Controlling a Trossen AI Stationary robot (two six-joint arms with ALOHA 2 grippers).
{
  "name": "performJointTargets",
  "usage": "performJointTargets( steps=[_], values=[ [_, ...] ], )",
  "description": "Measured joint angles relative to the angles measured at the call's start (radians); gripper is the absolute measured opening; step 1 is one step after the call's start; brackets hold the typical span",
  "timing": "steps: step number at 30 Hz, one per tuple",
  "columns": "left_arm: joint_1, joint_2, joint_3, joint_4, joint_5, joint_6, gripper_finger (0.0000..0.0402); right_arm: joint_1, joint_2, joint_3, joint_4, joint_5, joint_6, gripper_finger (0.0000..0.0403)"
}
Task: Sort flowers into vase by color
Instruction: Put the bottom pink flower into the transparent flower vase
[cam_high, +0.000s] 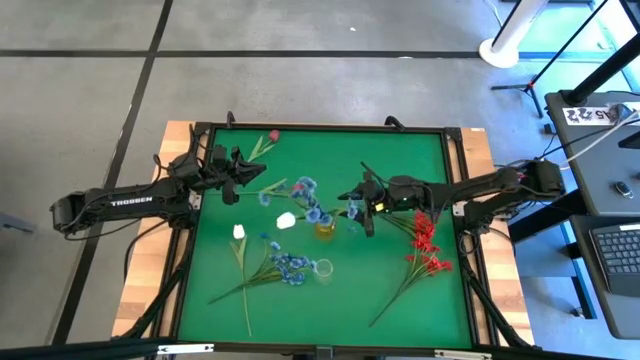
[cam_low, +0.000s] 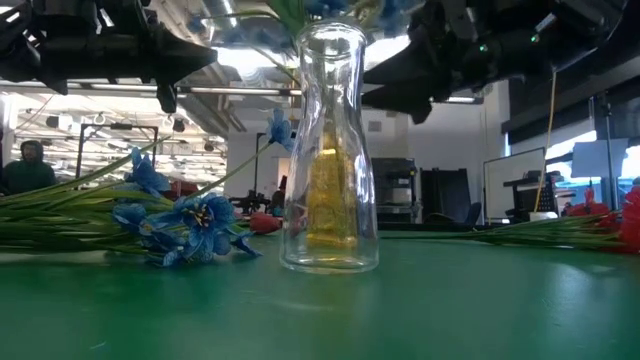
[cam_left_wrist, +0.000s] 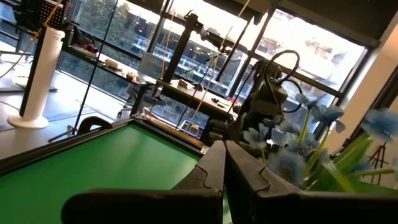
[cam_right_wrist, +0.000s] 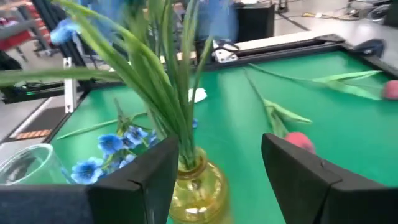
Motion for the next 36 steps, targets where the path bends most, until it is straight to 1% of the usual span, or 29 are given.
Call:
performJointTargets(
  steps=[4,6,8,10,15,18,20,22,24,27,29,34,36],
  values=[
    [0.001,0.000,0.029,-0.010,0.025,-0.001,0.0000,0.000,-0.096,0.000,-0.123,0.059,-0.027,0.0230],
    [0.001,0.000,0.069,-0.072,0.044,-0.001,0.0000,0.000,-0.150,0.000,-0.195,0.099,-0.034,0.0230],
    [0.001,0.000,0.129,-0.199,0.050,0.009,0.0000,0.000,-0.205,0.000,-0.274,0.138,-0.035,0.0230],
    [0.001,0.003,0.209,-0.373,0.023,0.045,0.0000,0.002,-0.256,0.000,-0.350,0.183,-0.035,0.0230],
    [-0.006,0.066,0.429,-0.836,-0.147,0.126,0.0000,0.002,-0.355,0.000,-0.479,0.305,-0.036,0.0230],
    [-0.006,0.103,0.540,-1.009,-0.215,0.133,0.0000,0.002,-0.383,0.000,-0.508,0.344,-0.036,0.0230],
    [-0.006,0.129,0.584,-1.093,-0.240,0.134,0.0000,0.002,-0.388,0.000,-0.515,0.348,-0.036,0.0230],
    [-0.006,0.159,0.606,-1.131,-0.249,0.134,0.0002,0.002,-0.388,0.000,-0.514,0.348,-0.046,0.0230],
    [-0.006,0.199,0.609,-1.167,-0.249,0.142,0.0015,0.002,-0.386,0.000,-0.517,0.348,-0.049,0.0230],
    [-0.006,0.288,0.609,-1.234,-0.248,0.158,0.0049,0.002,-0.385,0.000,-0.535,0.350,-0.051,0.0230],
    [-0.006,0.354,0.608,-1.244,-0.243,0.161,0.0076,0.002,-0.385,0.000,-0.543,0.350,-0.051,0.0230],
    [-0.019,0.506,0.608,-1.280,-0.164,0.224,0.0129,0.002,-0.385,0.000,-0.563,0.351,-0.053,0.0230],
    [-0.035,0.546,0.608,-1.314,-0.159,0.239,0.0143,0.002,-0.385,0.000,-0.565,0.350,-0.054,0.0230]
  ],
)
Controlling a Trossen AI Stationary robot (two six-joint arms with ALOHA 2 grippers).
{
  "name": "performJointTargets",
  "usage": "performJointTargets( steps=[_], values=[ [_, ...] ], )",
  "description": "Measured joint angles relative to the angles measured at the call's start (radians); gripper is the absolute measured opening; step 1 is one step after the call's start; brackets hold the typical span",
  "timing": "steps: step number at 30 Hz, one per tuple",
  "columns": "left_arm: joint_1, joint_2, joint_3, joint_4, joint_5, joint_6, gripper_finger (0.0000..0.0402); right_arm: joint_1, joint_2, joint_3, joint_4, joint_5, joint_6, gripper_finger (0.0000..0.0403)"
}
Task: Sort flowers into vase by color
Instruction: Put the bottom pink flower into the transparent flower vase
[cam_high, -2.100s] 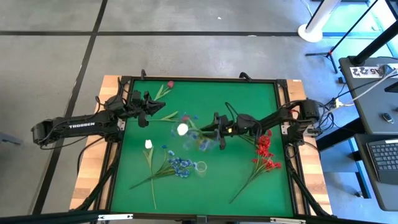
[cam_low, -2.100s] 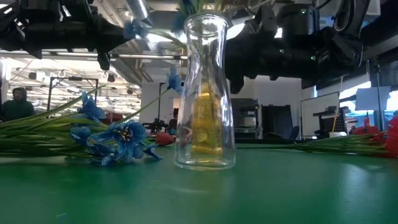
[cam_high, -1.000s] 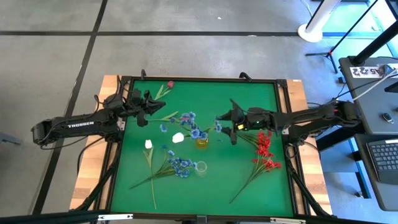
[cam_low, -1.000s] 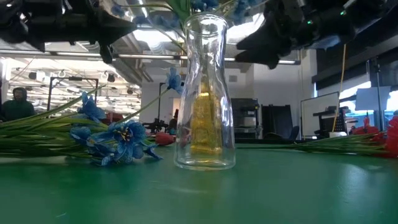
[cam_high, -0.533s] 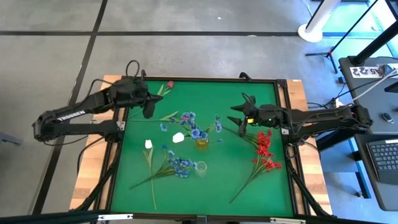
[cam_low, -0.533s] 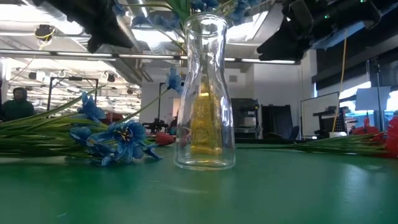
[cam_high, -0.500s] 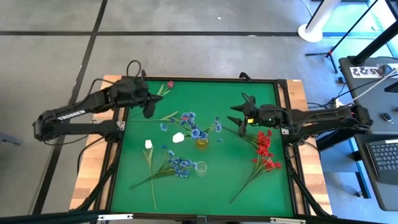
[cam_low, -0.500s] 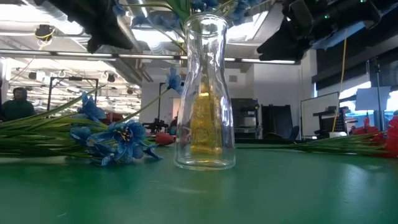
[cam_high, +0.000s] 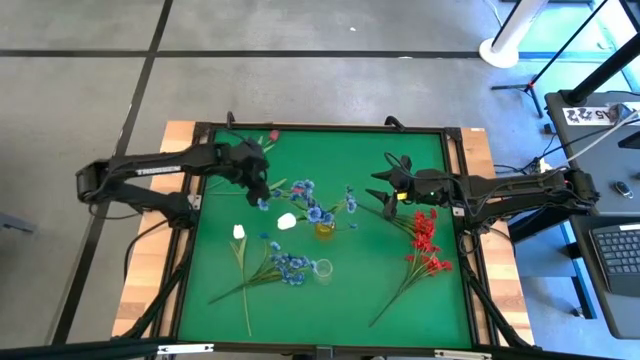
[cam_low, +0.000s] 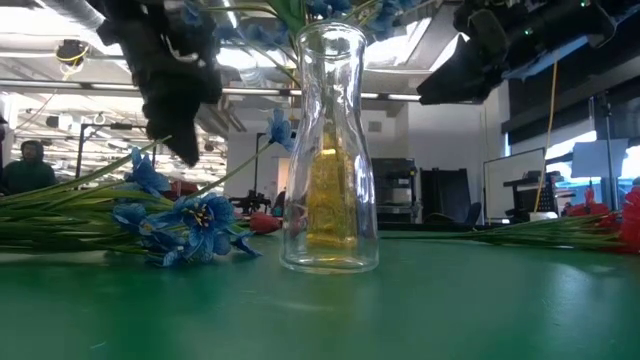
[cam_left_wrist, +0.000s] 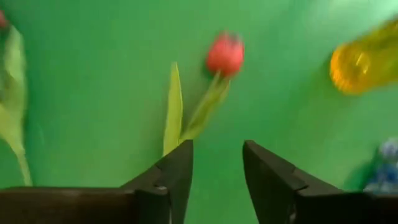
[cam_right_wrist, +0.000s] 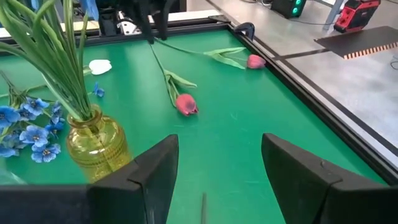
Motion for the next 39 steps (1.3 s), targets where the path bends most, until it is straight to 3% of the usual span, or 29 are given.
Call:
performJointTargets(
  steps=[7,16,39],
  values=[
    [-0.055,0.091,0.000,-0.039,-0.017,0.056,0.0159,0.000,0.000,0.000,-0.005,0.001,-0.006,0.0230],
    [-0.066,0.220,0.000,-0.033,-0.185,0.150,0.0160,0.000,0.000,0.000,-0.005,-0.001,0.001,0.0230],
    [0.062,0.409,0.003,0.046,-0.059,0.175,0.0156,0.000,0.000,0.000,-0.012,-0.003,0.001,0.0230]
  ],
)
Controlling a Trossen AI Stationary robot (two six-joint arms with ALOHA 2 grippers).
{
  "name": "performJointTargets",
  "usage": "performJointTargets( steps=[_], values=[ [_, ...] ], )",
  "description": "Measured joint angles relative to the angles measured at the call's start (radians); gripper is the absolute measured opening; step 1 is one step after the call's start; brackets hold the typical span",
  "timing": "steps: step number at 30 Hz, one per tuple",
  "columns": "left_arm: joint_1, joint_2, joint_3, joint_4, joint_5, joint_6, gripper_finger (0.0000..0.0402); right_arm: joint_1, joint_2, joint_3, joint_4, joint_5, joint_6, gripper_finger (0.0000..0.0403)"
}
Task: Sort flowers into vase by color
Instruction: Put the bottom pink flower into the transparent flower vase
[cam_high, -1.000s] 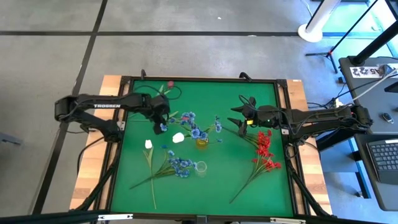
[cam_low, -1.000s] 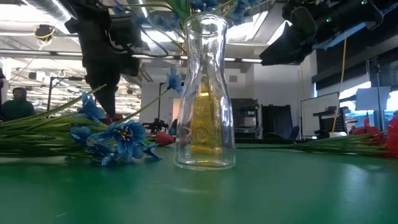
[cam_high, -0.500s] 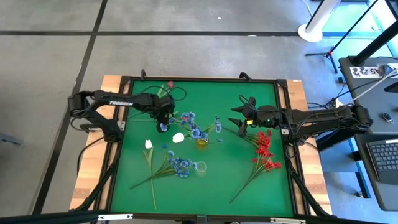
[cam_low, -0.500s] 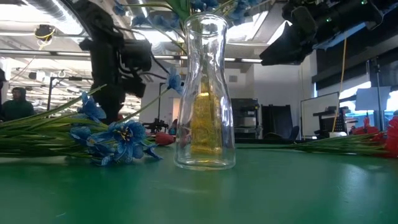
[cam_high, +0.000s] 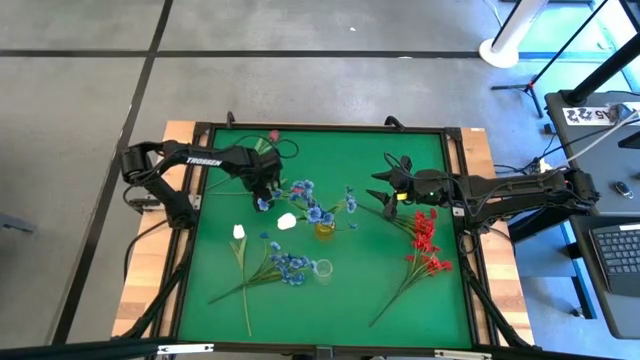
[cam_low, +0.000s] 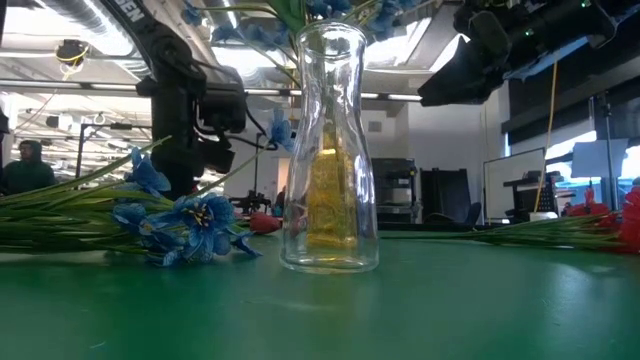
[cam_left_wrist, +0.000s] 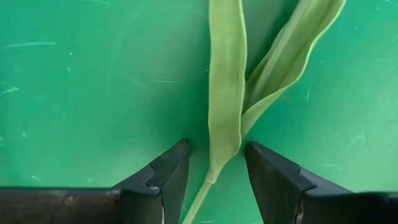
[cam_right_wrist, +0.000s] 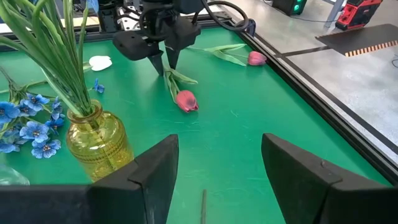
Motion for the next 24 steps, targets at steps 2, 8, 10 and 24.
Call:
performJointTargets(
  steps=[2,8,10,24],
  values=[
    [0.007,0.000,0.000,0.000,0.021,-0.007,0.0146,0.000,0.000,0.000,0.000,0.000,0.000,0.0230],
    [0.017,0.002,-0.001,-0.001,0.043,-0.025,0.0083,0.000,0.000,0.000,0.000,-0.003,0.000,0.0230],
    [0.018,0.002,-0.001,-0.003,0.040,-0.027,0.0054,0.000,0.000,0.000,0.000,-0.004,0.000,0.0230],
    [0.015,-0.085,0.228,-0.272,-0.088,-0.106,0.0004,0.000,0.000,0.000,0.000,-0.008,0.002,0.0230]
  ],
)
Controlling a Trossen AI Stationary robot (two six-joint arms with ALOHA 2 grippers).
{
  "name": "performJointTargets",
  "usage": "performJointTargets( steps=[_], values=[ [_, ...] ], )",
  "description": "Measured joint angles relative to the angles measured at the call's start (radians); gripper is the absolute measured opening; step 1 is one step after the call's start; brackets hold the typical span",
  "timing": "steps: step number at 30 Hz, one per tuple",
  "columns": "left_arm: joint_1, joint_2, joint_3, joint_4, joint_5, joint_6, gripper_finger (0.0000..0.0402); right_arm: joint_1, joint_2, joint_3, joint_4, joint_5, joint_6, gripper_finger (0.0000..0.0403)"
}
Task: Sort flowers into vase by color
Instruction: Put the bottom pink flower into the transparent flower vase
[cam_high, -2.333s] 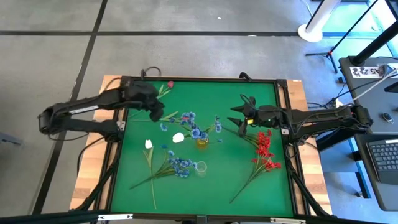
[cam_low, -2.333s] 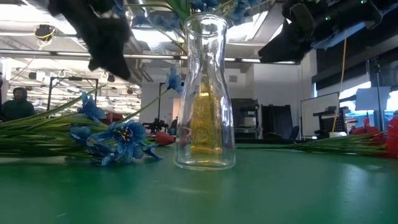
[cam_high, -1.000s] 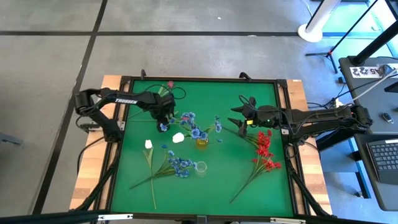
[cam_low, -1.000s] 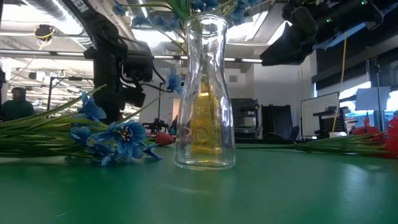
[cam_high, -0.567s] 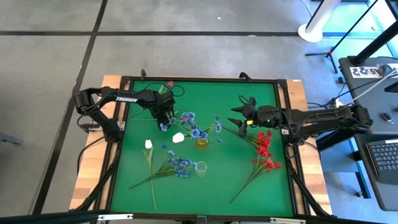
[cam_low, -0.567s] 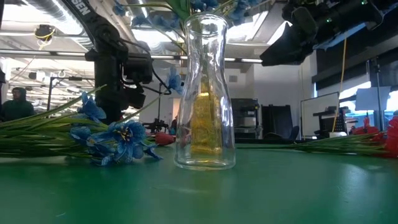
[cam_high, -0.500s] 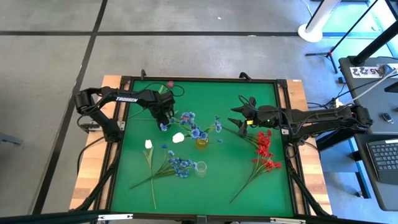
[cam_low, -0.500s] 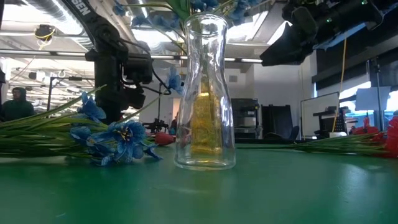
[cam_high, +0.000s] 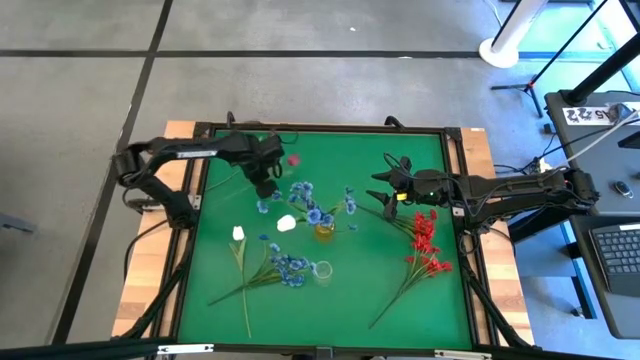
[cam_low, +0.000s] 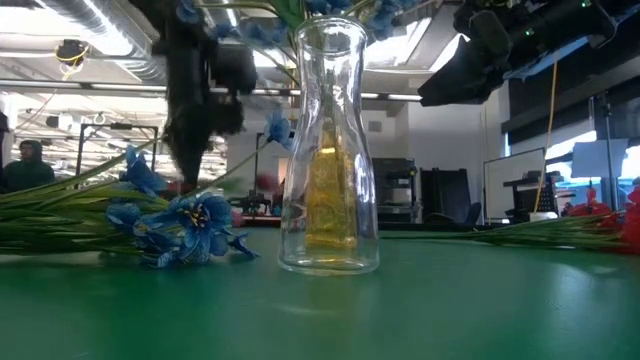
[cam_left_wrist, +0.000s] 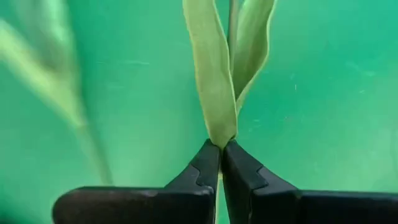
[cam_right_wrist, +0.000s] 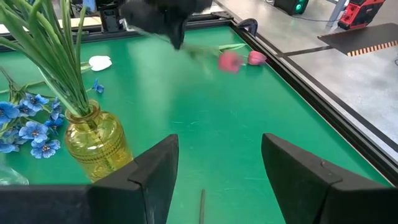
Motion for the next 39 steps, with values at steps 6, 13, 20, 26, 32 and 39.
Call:
performJointTargets(
  steps=[6,13,20,26,32,39],
  values=[
    [0.009,-0.195,0.143,-0.076,-0.093,-0.037,0.0004,0.000,0.000,0.000,-0.002,0.000,0.000,0.0230],
    [0.007,-0.454,0.265,-0.001,0.035,-0.107,0.0003,0.000,0.000,0.000,0.000,0.000,0.002,0.0230],
    [-0.122,-0.654,0.275,0.359,0.263,-0.147,0.0003,0.000,0.000,0.000,0.029,0.000,0.002,0.0230],
    [-0.360,-0.652,0.263,0.600,0.297,-0.175,0.0002,0.000,0.000,0.000,0.031,0.005,0.002,0.0230],
    [-0.607,-0.518,0.233,0.791,0.164,-0.092,0.0002,0.000,0.000,0.000,0.031,0.008,0.009,0.0230],
    [-0.829,-0.331,0.233,1.020,-0.047,0.031,0.0002,0.000,0.000,0.000,0.020,0.008,0.037,0.0230]
  ],
)
